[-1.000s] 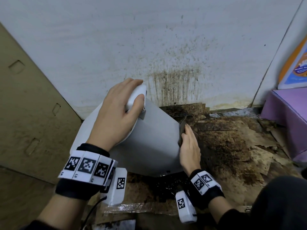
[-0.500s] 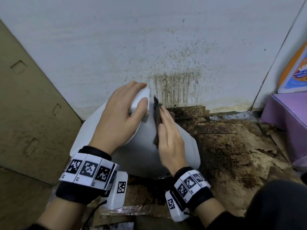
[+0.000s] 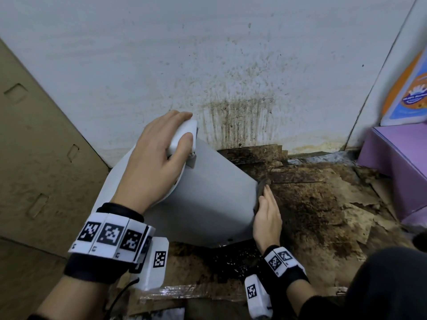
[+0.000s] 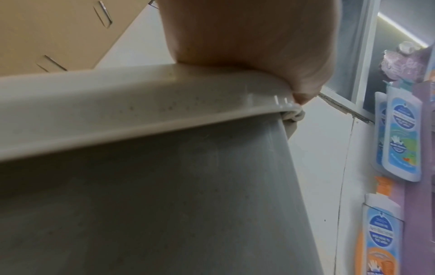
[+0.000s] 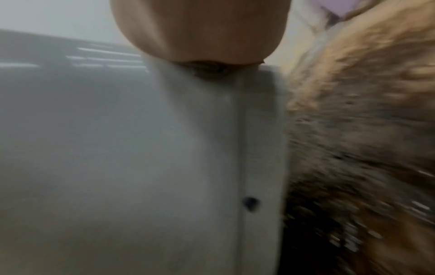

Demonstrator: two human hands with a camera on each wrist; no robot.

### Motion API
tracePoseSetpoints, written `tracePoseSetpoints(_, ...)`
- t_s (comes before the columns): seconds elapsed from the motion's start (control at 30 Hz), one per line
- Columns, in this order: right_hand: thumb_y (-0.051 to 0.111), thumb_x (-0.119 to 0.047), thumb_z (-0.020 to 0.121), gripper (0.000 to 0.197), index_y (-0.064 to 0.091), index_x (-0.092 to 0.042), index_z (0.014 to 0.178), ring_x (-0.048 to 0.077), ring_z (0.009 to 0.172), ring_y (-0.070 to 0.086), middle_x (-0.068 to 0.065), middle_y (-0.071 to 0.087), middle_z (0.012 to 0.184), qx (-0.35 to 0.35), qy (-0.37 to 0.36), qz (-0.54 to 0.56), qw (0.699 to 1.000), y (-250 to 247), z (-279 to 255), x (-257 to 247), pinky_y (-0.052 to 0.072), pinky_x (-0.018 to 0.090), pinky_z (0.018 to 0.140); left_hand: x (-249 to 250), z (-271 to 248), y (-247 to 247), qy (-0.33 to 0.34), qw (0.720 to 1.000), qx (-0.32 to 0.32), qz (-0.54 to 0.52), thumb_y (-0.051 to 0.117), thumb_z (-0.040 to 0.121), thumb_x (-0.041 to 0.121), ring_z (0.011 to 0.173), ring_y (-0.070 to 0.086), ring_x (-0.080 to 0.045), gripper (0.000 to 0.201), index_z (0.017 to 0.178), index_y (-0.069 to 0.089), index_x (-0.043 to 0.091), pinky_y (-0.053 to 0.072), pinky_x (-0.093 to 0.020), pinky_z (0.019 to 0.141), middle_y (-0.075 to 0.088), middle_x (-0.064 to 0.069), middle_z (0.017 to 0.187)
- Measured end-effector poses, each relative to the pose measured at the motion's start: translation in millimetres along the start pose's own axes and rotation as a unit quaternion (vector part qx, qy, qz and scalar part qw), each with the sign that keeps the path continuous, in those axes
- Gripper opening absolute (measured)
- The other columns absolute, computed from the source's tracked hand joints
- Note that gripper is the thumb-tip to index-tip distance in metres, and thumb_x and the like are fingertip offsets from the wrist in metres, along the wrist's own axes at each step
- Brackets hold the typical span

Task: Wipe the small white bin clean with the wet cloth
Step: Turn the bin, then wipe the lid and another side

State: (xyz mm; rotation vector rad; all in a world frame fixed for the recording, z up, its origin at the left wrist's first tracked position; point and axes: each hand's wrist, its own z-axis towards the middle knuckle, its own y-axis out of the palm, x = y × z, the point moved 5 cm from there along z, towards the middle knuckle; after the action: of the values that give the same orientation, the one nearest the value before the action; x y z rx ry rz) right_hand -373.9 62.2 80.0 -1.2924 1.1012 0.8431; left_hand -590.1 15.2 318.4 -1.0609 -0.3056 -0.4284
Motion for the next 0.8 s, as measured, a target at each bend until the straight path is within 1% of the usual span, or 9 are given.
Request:
tracePoseSetpoints(0.13, 0.023, -0.038, 0.098, 0.064, 0.040, -0.023, 0.159, 0.003, 0.154, 0.025, -0.010, 0.032, 0.167, -0.064, -0.102, 0.010, 0.993, 17.5, -8.4, -68.5, 0.019, 0.033, 0.128, 6.5, 0.3, 4.0, 0.013, 1.000, -0.003, 0.005, 0.040, 0.105, 0.038, 0.135, 0.043, -0.010, 0.044, 0.145, 0.051, 0.023, 0.031, -0.023, 0.109, 0.051, 0.010, 0.145)
tracePoseSetpoints(0.2, 0.023, -0.034, 0.101, 0.060, 0.035, -0.025, 0.160, -0.001, 0.155, 0.021, -0.013, 0.027, 0.168, -0.113, -0.164, 0.037, 0.979, 29.9, -16.8, -112.0, 0.015, 0.027, 0.128, 8.7, 1.3, 5.9, 0.019, 1.000, -0.005, 0.007, 0.041, 0.104, 0.038, 0.135, 0.043, -0.011, 0.045, 0.145, 0.051, 0.021, 0.031, -0.024, 0.111, 0.051, 0.008, 0.145)
tracePoseSetpoints(0.27, 0.025, -0.028, 0.106, 0.052, 0.029, -0.032, 0.158, -0.003, 0.155, 0.016, -0.020, 0.024, 0.164, -0.159, -0.217, 0.064, 0.961, 39.0, -26.4, -147.4, 0.012, 0.021, 0.127, 9.4, 1.6, 6.8, 0.020, 1.000, -0.007, 0.008, 0.041, 0.104, 0.038, 0.137, 0.042, -0.011, 0.045, 0.145, 0.051, 0.021, 0.030, -0.023, 0.113, 0.051, 0.006, 0.147)
tracePoseSetpoints(0.33, 0.026, -0.023, 0.110, 0.049, 0.022, -0.036, 0.156, -0.005, 0.156, 0.013, -0.024, 0.021, 0.160, -0.197, -0.242, 0.078, 0.947, 44.8, -32.2, -163.1, 0.010, 0.021, 0.127, 8.3, 0.1, 6.2, 0.017, 1.000, -0.008, 0.005, 0.041, 0.105, 0.038, 0.138, 0.042, -0.010, 0.045, 0.146, 0.050, 0.022, 0.030, -0.025, 0.114, 0.051, 0.007, 0.148)
tracePoseSetpoints(0.43, 0.024, -0.031, 0.111, 0.051, 0.024, -0.029, 0.162, -0.004, 0.156, 0.012, -0.018, 0.020, 0.168, -0.190, -0.273, 0.034, 0.942, 45.1, -26.5, -149.4, 0.009, 0.022, 0.128, 4.0, -2.5, 2.2, 0.006, 1.000, -0.005, -0.002, 0.041, 0.105, 0.040, 0.140, 0.040, -0.009, 0.045, 0.146, 0.050, 0.025, 0.030, -0.026, 0.114, 0.050, 0.009, 0.149)
tracePoseSetpoints(0.5, 0.024, -0.040, 0.109, 0.055, 0.029, -0.026, 0.162, -0.002, 0.156, 0.016, -0.013, 0.026, 0.169, -0.169, -0.252, 0.007, 0.953, 39.3, -15.4, -122.7, 0.012, 0.026, 0.129, 0.4, -3.6, -1.0, -0.001, 1.000, -0.004, -0.005, 0.041, 0.105, 0.040, 0.140, 0.039, -0.007, 0.045, 0.146, 0.050, 0.027, 0.029, -0.022, 0.113, 0.049, 0.011, 0.149)
tracePoseSetpoints(0.63, 0.030, -0.046, 0.102, 0.060, 0.040, -0.024, 0.157, 0.006, 0.153, 0.027, -0.008, 0.037, 0.164, -0.132, -0.122, -0.005, 0.984, 13.0, 8.3, -54.1, 0.019, 0.037, 0.128, 0.3, -3.6, -3.0, -0.008, 1.000, -0.002, -0.020, 0.041, 0.104, 0.041, 0.139, 0.041, -0.006, 0.044, 0.146, 0.051, 0.028, 0.031, -0.023, 0.111, 0.050, 0.013, 0.148)
tracePoseSetpoints(0.73, 0.034, -0.049, 0.104, 0.060, 0.036, -0.028, 0.160, 0.009, 0.156, 0.022, -0.009, 0.031, 0.168, -0.119, -0.040, -0.031, 0.992, -2.3, 15.0, -8.3, 0.017, 0.039, 0.129, 2.3, -2.6, -0.8, -0.002, 1.000, -0.005, -0.020, 0.042, 0.104, 0.041, 0.138, 0.042, -0.006, 0.044, 0.145, 0.052, 0.028, 0.030, -0.022, 0.111, 0.050, 0.013, 0.147)
tracePoseSetpoints(0.8, 0.037, -0.042, 0.109, 0.054, 0.033, -0.029, 0.161, 0.009, 0.157, 0.019, -0.011, 0.027, 0.169, -0.110, -0.005, -0.025, 0.994, -7.6, 13.7, 10.1, 0.015, 0.038, 0.129, 2.6, -1.9, 0.2, -0.001, 1.000, -0.005, -0.021, 0.042, 0.104, 0.041, 0.138, 0.042, -0.007, 0.044, 0.145, 0.052, 0.028, 0.031, -0.023, 0.112, 0.050, 0.013, 0.147)
